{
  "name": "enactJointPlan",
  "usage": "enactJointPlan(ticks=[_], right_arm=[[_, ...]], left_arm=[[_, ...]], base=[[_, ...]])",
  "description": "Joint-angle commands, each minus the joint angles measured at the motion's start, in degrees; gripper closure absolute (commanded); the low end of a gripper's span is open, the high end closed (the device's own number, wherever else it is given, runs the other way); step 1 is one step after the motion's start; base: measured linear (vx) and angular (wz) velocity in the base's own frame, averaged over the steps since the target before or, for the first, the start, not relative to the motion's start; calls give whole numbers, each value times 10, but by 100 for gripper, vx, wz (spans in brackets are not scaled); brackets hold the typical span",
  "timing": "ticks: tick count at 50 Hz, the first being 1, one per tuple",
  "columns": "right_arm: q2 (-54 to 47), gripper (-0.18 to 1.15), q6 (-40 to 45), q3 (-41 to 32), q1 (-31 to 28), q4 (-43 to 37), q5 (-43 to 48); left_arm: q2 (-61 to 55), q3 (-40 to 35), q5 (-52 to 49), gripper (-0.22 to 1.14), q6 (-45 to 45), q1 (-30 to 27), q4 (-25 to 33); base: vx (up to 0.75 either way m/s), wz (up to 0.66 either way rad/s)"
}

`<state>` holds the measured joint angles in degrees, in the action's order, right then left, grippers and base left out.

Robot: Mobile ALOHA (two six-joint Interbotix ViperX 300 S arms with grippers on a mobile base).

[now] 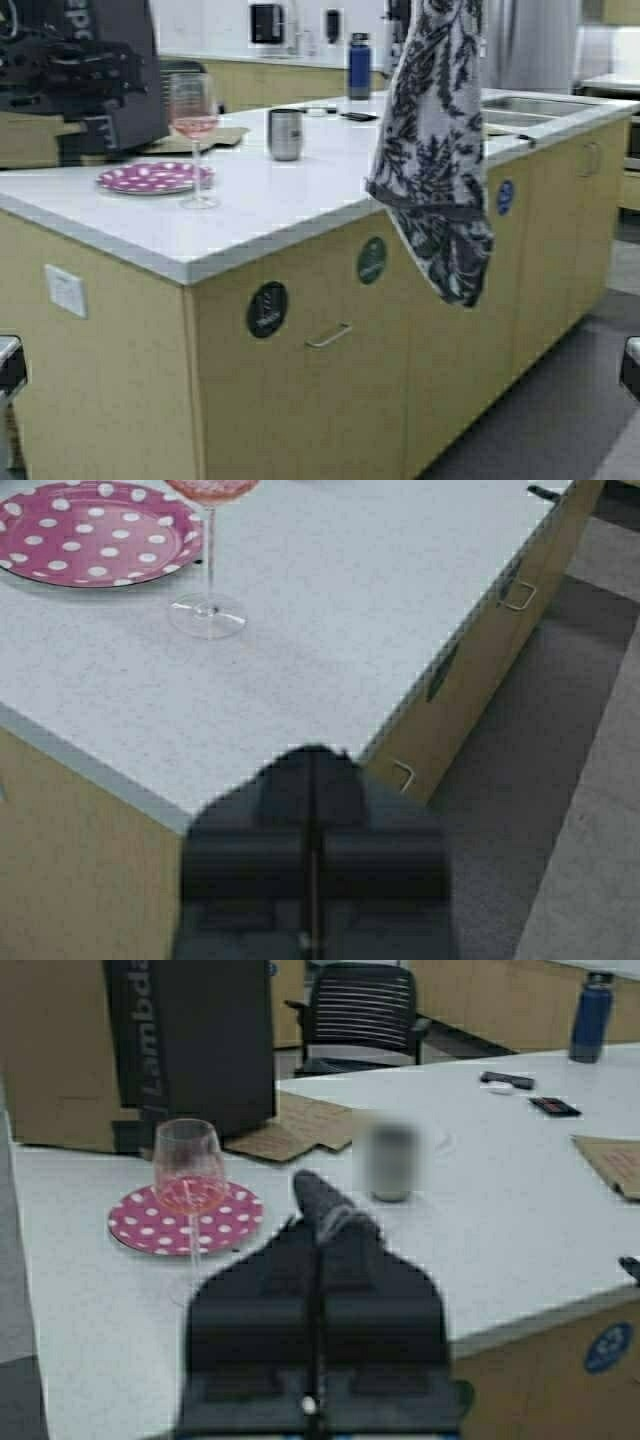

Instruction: Get the cloth and wipe up the spill under the wine glass

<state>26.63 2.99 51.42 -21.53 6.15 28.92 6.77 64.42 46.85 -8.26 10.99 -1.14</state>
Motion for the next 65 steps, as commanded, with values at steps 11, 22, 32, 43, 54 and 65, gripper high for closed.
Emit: enactJointPlan(ticks=[11,22,32,43,54,65], right_arm=[[10,91,4,-17,0,-2,20],[11,91,4,-17,0,-2,33],[7,91,2,-25,1,-2,40],[4,91,0,-20,0,-2,43],[-4,91,0,-8,1,-2,43],[-11,91,-1,-3,0,-2,44]], left_arm=[[-60,-50,15,89,1,48,6],[-93,-88,25,89,51,69,55],[-133,-94,52,89,102,69,67],[-224,-103,172,89,104,69,91],[-316,-122,267,89,101,69,95],[-376,-142,311,87,96,71,86]], base=[[16,15],[15,1],[14,2],[14,1],[13,0],[12,2]])
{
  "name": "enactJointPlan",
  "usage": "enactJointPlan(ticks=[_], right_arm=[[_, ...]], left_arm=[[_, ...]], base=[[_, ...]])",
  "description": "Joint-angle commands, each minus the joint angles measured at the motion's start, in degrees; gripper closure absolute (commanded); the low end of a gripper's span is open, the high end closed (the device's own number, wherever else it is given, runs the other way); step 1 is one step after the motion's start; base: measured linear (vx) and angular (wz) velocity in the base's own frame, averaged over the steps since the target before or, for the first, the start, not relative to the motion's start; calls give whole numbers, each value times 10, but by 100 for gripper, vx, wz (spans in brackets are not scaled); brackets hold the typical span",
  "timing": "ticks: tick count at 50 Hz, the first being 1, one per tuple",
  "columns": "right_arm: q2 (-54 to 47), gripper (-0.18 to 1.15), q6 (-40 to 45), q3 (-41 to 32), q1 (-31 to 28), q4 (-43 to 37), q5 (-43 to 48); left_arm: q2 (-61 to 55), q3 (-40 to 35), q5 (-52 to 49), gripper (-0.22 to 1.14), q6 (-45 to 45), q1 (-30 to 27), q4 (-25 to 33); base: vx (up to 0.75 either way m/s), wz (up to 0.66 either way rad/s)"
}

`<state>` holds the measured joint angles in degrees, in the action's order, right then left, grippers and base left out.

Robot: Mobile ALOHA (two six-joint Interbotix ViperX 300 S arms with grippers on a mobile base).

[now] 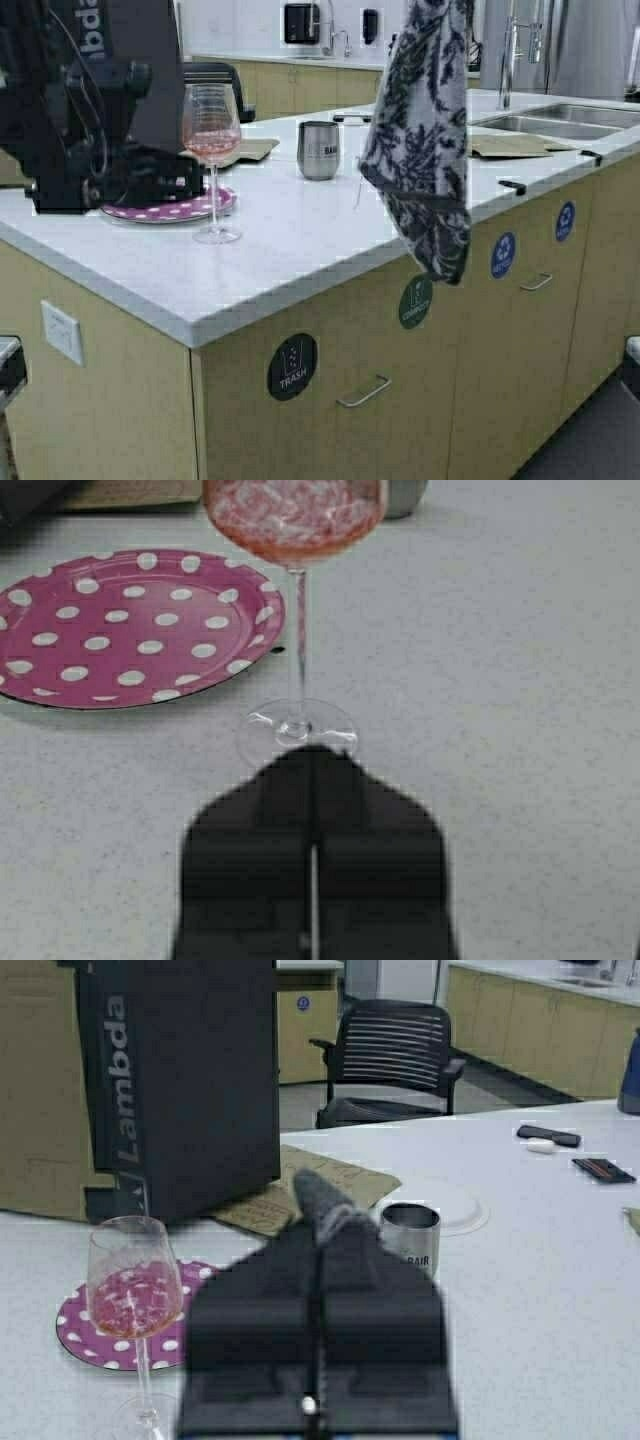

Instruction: Get the cloth and wipe up the spill under the wine glass

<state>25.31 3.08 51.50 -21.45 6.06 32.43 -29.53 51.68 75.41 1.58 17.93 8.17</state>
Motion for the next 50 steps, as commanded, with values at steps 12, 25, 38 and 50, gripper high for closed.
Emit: enactJointPlan(ticks=[12,25,38,50], right_arm=[[3,91,-1,-3,-1,-1,9],[3,91,-1,0,-1,-1,9],[-3,91,-1,1,-1,-1,9],[-3,91,-1,2,-1,-1,9]], left_arm=[[-37,-24,45,65,-7,2,-57],[-67,-42,68,20,-2,2,-106],[-111,-93,70,-8,-8,5,-173],[-131,-134,69,-8,-9,6,-163]], base=[[14,5],[15,7],[12,8],[9,5]])
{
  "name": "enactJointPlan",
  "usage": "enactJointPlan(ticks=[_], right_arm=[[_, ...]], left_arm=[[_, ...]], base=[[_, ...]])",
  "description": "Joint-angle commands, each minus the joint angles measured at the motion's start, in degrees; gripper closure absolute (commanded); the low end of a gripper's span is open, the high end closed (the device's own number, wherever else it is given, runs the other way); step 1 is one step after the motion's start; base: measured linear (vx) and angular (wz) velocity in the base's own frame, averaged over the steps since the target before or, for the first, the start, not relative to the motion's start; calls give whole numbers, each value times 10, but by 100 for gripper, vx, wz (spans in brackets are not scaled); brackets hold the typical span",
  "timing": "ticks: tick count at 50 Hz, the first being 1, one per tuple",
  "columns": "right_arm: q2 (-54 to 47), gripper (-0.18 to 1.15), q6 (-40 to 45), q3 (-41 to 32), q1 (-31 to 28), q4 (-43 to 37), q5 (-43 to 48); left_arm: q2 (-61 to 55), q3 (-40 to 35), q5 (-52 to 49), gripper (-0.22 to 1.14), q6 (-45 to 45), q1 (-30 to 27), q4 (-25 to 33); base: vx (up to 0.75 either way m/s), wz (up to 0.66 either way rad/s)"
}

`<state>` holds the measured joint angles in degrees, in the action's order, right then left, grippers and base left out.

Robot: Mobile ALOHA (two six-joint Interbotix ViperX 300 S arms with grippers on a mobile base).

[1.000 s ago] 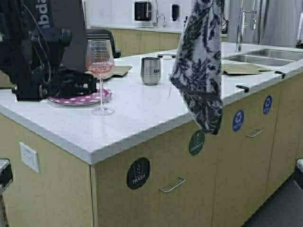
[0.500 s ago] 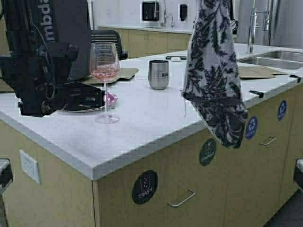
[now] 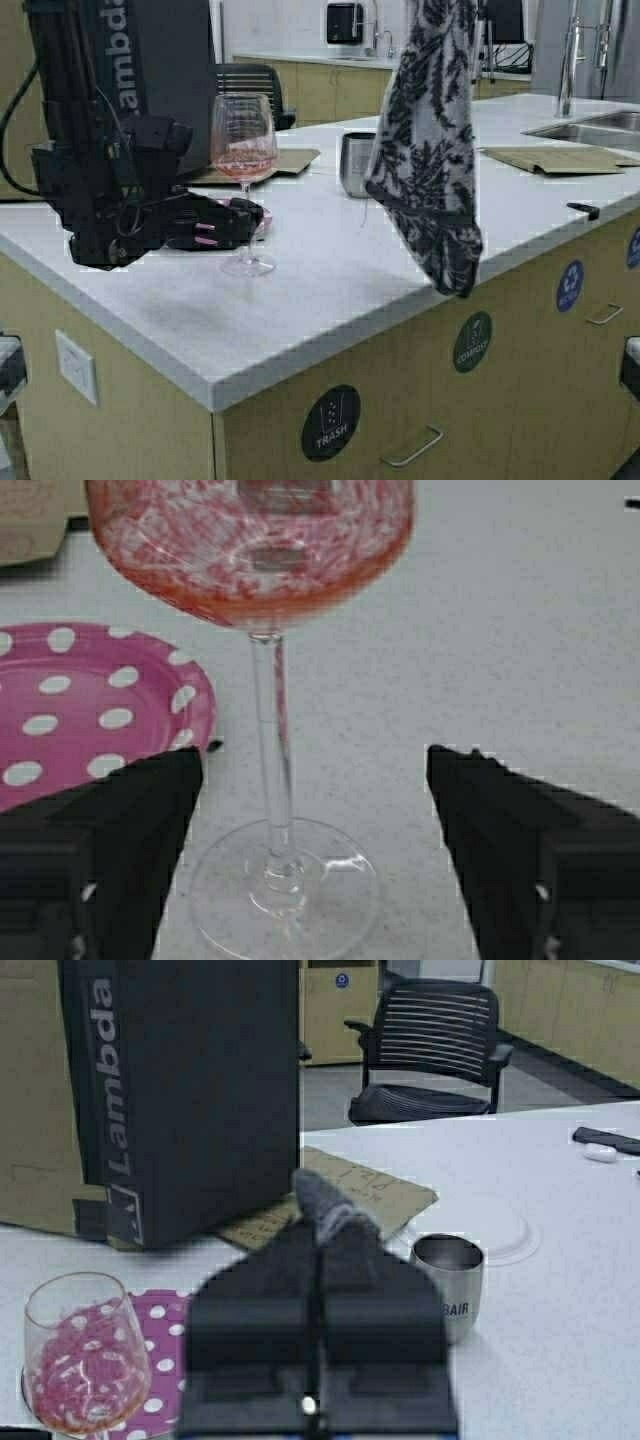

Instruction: Get the cloth and wipe up the spill under the wine glass

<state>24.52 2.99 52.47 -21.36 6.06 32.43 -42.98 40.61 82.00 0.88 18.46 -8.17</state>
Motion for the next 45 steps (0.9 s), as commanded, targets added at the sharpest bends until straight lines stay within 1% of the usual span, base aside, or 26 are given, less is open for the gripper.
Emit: enactJointPlan(ticks=[1,11,22,36,42,45], right_arm=[[5,91,0,-8,-2,-1,8],[5,91,0,-10,-2,-1,9],[4,91,-1,-11,-2,-1,8],[4,91,-2,-17,-1,-1,12],[-2,91,2,-36,19,-3,18],[-6,91,5,-50,32,-11,18]], left_arm=[[2,-26,2,-8,-2,1,-2],[-15,-62,-8,-8,-4,6,-10],[-40,-113,-22,-8,-61,17,-18],[-70,-169,-38,-8,-74,37,-18],[-71,-178,-56,-7,-75,40,-17],[-69,-179,-57,-3,-76,40,-17]], base=[[7,4],[6,3],[4,3],[3,2],[1,1],[1,0]])
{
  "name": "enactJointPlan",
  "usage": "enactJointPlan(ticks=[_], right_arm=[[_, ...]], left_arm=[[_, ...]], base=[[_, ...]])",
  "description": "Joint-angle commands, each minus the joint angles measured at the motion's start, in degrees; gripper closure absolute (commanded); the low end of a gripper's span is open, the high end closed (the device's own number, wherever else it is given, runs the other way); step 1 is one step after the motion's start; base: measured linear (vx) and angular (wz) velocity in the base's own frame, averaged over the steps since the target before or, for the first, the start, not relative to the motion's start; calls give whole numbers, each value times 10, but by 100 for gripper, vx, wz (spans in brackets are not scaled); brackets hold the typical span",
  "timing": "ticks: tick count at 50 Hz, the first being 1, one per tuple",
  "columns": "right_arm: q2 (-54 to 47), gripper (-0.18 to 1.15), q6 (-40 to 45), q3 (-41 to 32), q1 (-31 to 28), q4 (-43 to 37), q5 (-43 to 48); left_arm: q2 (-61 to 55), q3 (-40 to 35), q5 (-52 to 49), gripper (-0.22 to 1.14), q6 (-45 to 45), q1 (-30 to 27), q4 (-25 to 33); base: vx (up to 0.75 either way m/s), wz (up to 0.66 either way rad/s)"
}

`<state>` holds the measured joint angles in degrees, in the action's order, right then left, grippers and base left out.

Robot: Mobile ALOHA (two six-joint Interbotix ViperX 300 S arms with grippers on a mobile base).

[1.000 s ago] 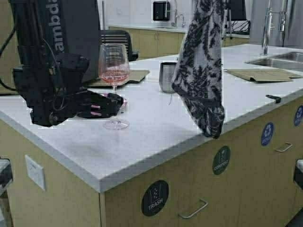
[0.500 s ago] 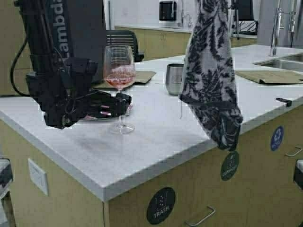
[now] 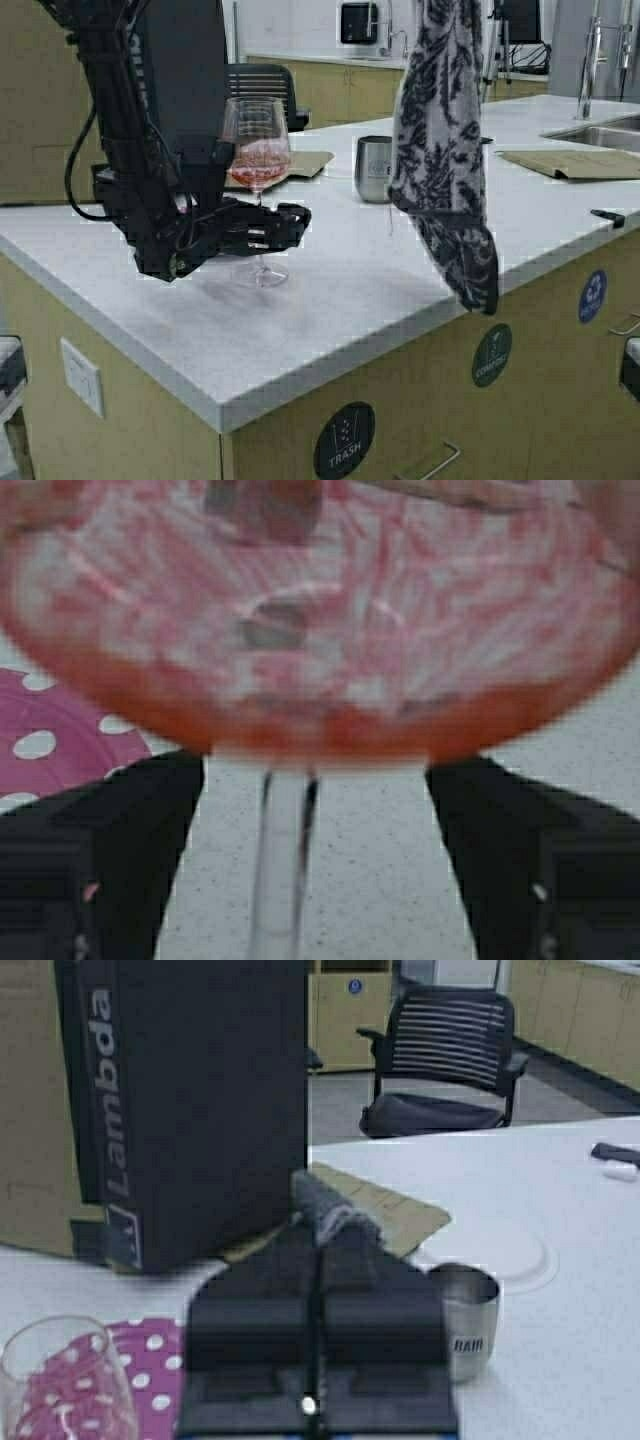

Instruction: Get the cloth and wipe up the spill under the wine glass

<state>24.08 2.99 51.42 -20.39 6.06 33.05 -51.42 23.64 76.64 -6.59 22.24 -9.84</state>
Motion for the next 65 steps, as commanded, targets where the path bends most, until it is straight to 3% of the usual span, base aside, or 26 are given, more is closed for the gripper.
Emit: enactJointPlan(ticks=[1,9,17,22,42,56,65], right_arm=[[-4,91,7,-46,25,-17,11],[-39,91,18,-108,51,-67,11],[-117,91,18,-177,69,-67,11],[-172,91,18,-214,73,-67,11],[-340,91,22,-259,28,-59,15],[-421,91,23,-255,-62,-59,26],[-471,91,22,-255,-125,-58,26]], left_arm=[[16,-10,-4,-2,-1,2,-1],[25,-11,-4,27,-1,3,0],[40,-4,-4,63,-3,3,1],[67,12,-4,76,-11,4,-1],[297,138,-47,78,-15,4,0],[474,154,-164,78,-17,4,1],[571,131,-311,78,-16,4,1]], base=[[1,0],[0,1],[0,0],[0,0],[0,0],[0,0],[0,0]])
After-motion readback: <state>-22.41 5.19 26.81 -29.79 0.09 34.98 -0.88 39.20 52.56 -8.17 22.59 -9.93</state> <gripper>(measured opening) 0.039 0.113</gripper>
